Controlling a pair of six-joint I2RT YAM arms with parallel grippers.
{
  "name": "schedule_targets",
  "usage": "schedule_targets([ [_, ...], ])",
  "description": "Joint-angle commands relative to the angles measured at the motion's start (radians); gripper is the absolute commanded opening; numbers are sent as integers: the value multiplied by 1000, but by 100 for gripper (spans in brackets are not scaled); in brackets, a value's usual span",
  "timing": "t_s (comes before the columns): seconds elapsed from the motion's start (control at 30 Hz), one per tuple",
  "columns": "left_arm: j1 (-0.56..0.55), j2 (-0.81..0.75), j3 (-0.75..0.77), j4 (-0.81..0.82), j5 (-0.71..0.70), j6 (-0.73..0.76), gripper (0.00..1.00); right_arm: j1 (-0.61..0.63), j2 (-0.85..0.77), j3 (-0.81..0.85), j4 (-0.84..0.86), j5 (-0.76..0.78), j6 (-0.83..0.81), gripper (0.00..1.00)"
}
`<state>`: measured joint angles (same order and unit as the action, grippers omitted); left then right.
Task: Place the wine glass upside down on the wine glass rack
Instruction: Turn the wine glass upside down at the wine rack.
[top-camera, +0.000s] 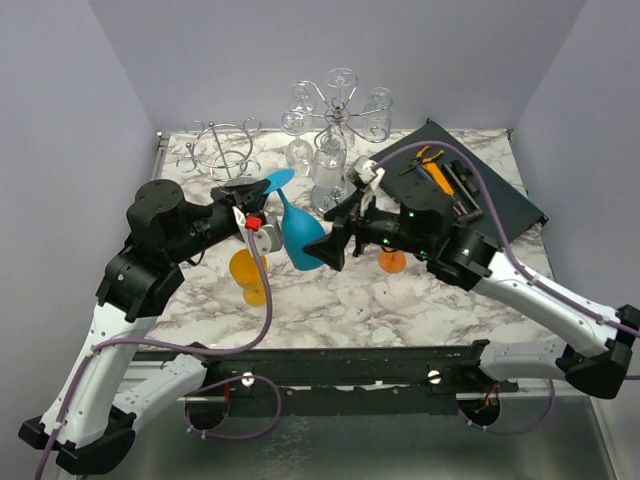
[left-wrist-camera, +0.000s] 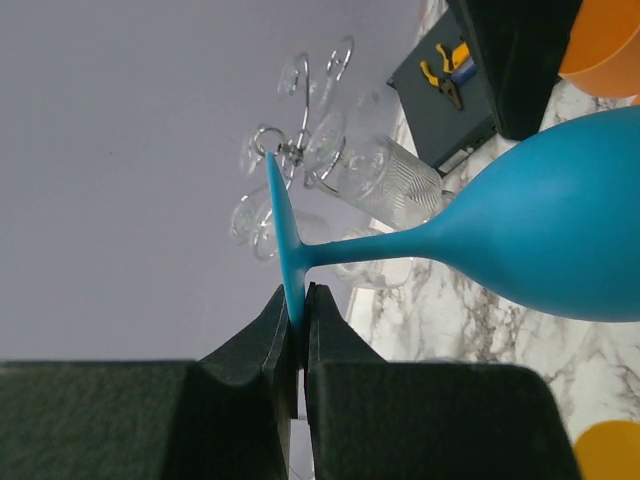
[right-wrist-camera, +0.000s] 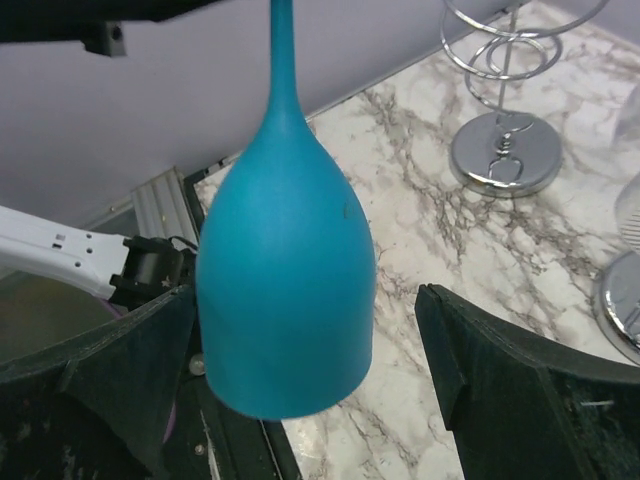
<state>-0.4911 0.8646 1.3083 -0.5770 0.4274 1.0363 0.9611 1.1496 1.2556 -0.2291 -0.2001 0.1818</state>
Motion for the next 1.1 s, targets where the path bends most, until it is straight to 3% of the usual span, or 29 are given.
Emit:
schedule_targets([
  [0.0,-3,-25,-22,88,89,81,0,6,71,-31,170,-131,2,100],
  [0.3,-3,-53,-61,111,109,148,0,5,128,-141,348,-194,74,100],
  [0.57,-3,-56,-69,158,158,152,6,5,134,-162,338,-106,44,78],
  [0.73,-3,-71,-90,162,197,161,51,6,89,-190,377,8,10,58],
  [0.8,-3,-71,-88,163,193,136,73,5,70,-201,385,69,-9,54],
  [0.83,-3,-69,-84,164,187,114,80,5,62,-205,386,102,-21,53],
  [0.93,-3,-57,-63,163,149,33,97,4,38,-207,369,176,-78,53],
  [1.07,-3,-43,-37,163,69,-67,99,-22,29,-174,300,300,-143,54],
])
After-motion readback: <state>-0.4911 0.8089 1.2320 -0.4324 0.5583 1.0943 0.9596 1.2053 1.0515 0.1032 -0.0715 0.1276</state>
